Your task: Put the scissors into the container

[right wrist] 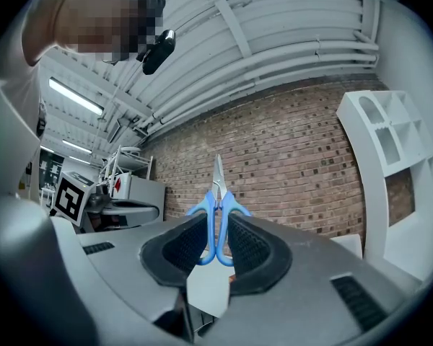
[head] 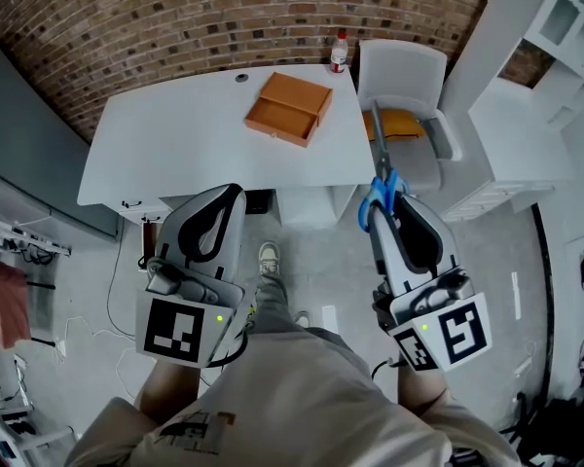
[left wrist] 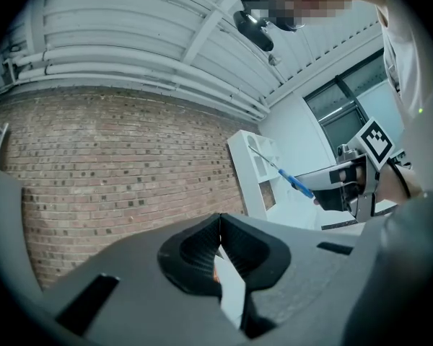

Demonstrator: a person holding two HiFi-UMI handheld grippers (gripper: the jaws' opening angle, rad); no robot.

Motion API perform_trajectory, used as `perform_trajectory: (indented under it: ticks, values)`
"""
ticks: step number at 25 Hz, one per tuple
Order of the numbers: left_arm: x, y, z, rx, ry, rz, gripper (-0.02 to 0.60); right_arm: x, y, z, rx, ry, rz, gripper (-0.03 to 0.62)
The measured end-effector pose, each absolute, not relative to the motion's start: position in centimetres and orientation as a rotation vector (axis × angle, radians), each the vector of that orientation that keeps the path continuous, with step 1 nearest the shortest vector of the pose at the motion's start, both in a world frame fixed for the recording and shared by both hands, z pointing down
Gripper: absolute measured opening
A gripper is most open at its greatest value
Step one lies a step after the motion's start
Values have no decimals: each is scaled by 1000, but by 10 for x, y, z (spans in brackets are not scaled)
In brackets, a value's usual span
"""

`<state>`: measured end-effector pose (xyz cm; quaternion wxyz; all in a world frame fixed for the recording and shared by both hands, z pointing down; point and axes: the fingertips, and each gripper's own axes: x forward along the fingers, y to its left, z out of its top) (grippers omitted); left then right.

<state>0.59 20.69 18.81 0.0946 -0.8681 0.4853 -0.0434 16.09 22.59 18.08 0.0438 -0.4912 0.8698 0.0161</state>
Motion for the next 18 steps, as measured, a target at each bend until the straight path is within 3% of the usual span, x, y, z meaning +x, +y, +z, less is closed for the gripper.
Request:
perform_trajectory:
  ticks: [18]
  values:
    - [-30, 77, 219, -2670, 1461, -143, 9, 124, 90, 207, -1498, 2728, 16, 86]
